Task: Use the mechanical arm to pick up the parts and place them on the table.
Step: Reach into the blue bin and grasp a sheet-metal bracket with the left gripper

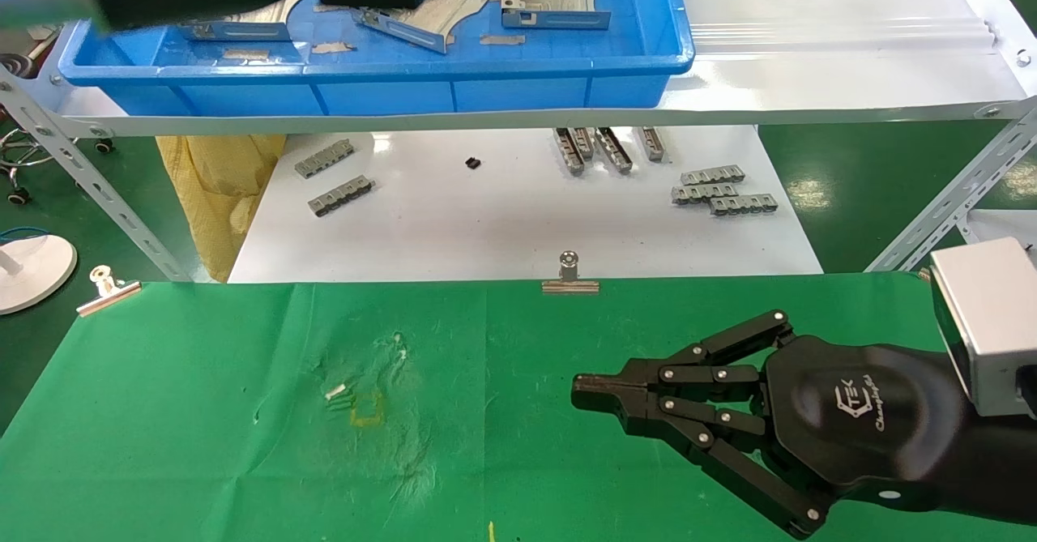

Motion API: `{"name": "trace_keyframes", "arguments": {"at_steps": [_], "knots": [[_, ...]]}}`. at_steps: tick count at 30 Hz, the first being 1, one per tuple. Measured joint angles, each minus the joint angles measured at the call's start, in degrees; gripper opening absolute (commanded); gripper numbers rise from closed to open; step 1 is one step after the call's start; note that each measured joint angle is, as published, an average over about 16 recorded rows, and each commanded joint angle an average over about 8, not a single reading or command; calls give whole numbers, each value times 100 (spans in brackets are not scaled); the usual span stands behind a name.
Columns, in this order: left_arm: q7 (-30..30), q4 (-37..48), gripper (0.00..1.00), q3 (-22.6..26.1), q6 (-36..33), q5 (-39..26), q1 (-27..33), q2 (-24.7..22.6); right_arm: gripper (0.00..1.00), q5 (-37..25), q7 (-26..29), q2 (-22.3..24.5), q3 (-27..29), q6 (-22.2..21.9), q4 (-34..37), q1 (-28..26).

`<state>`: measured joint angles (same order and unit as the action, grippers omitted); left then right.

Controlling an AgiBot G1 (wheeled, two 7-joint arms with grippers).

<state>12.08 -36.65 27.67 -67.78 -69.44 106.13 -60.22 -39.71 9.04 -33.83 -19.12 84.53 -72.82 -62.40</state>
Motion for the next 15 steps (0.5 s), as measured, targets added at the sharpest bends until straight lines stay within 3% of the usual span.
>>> {"name": "trace_keyframes", "arguments": {"at_steps": [3, 9, 11, 13, 15], "knots": [[-226, 670, 100, 104, 255, -240, 342, -320, 10, 0, 0, 0, 0, 0, 0, 0], [-613, 1817, 100, 246, 697, -573, 839, -797, 80, 1, -1, 0, -1, 0, 0, 0], [-677, 2139, 100, 288, 805, -655, 954, -909, 97, 1, -1, 1, -1, -1, 0, 0], [-710, 2426, 91, 338, 896, -742, 1057, -1003, 100, 1, -1, 1, -2, -1, 0, 0], [-716, 2679, 70, 391, 987, -829, 1147, -1085, 100, 1, -1, 1, -2, -1, 0, 0]]}}
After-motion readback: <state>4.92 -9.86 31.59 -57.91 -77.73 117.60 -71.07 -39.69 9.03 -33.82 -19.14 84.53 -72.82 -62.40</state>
